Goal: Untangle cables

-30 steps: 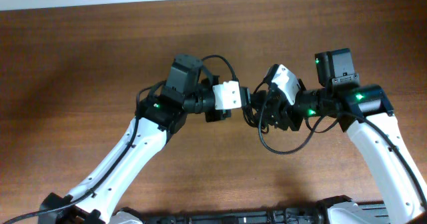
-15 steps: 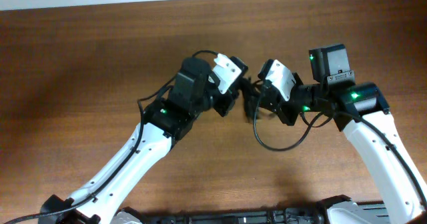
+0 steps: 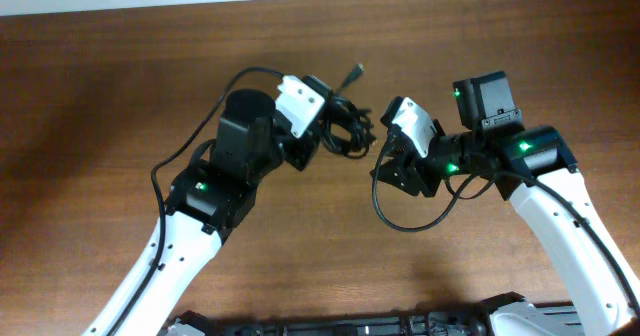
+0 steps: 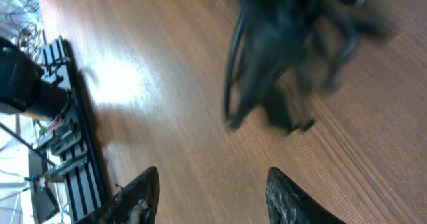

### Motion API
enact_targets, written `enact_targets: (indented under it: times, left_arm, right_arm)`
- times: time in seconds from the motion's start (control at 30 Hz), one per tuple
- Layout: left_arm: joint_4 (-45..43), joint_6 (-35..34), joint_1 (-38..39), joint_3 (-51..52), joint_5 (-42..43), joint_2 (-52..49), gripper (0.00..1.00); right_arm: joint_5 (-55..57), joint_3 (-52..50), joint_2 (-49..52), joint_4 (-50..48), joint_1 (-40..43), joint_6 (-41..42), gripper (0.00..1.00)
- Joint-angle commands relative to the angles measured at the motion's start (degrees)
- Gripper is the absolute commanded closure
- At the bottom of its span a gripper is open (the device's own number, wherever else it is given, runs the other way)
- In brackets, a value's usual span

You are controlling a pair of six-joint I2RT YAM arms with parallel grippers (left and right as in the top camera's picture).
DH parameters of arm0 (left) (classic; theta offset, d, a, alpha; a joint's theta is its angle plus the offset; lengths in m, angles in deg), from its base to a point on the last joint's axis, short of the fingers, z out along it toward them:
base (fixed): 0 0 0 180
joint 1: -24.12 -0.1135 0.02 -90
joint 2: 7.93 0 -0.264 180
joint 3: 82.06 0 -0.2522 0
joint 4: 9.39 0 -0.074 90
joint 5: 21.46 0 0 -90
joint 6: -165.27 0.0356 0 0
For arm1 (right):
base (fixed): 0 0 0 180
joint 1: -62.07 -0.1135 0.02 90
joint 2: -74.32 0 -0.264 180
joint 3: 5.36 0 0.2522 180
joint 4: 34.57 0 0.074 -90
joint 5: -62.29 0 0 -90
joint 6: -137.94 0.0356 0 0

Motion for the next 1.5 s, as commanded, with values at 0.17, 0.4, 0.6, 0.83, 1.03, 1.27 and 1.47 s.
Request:
enact_targets:
  times: [0.17,0.4,0.6,0.83,1.03,1.27,1.47]
  left_arm:
    - [3.8,13.5,0.0,-1.0,11.1,0.7,1.00]
    - [-0.7,5.2,0.0,-1.0,12.7,0.6,1.00]
    - [-3.3,5.2,3.8,-1.0,14.9,0.6,1.00]
    - [-8.4,-8.8,6.6,-1.0,3.4,0.6,1.00]
    - [-8.2,-35.1,6.6,-1.0,-13.4,0.6,1.00]
    - [-8.1,-52.6,6.6,-1.0,-17.1,0.6,1.00]
    - [-8.1,-63.4,6.6,-1.0,-24.0,0.6,1.00]
  right_arm:
    - [-3.4,-0.4,-0.8,-2.1,-0.3,4.9,0.50]
    - [-7.1,-0.4,-0.8,-2.1,-0.3,2.9,0.50]
    - [-7.1,-0.4,-0.8,-2.1,-0.3,2.9,0.66]
    - [-7.0,-0.4,-0.8,-2.1,-0.3,2.9,0.78]
    - [-6.8,-0.4,-0.8,-2.1,-0.3,2.9,0.88]
    - [-6.8,-0.4,-0.8,-2.1,-0.3,2.9,0.89]
    - [-5.0,-0.4,-0.8,-1.4,-0.3,2.9,0.95]
